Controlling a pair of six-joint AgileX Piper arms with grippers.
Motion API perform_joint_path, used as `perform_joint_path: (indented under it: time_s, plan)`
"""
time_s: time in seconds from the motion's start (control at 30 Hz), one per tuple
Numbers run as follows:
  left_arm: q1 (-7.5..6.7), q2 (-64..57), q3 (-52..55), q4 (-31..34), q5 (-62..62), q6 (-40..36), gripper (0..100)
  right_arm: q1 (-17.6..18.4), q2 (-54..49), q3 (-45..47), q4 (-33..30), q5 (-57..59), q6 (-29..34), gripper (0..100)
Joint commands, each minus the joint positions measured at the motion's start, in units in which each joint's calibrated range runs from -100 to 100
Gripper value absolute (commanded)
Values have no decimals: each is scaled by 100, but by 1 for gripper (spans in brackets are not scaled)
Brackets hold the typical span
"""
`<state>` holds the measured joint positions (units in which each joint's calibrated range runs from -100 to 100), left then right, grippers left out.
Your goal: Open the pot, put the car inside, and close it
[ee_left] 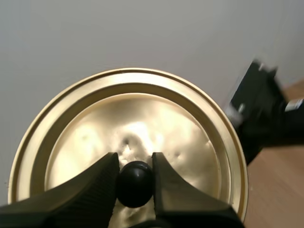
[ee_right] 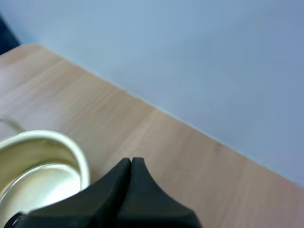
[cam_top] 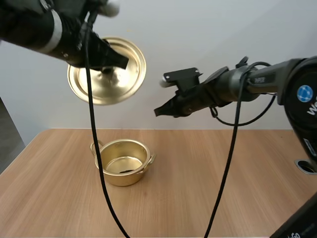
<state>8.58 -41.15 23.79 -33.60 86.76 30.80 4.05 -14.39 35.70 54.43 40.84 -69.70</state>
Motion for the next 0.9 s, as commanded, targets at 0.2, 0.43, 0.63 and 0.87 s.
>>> perform_joint_path:
  time_s: [0.2, 0.43, 0.63, 0.87]
  plan:
    - [-280, 1624, 968, 679, 2, 397, 0, -1590, -1160, 11, 388, 1501, 23, 0]
    - [-558, 2392, 1012, 967, -701, 273, 0, -1715, -1477, 11, 393, 2083, 23, 0]
    - [-593, 2883, 1012, 989, -753, 293, 0, -1715, -1477, 11, 398, 2180, 23, 0]
    - [-593, 3436, 1012, 941, -836, 293, 0, -1715, -1477, 11, 398, 2180, 11, 0]
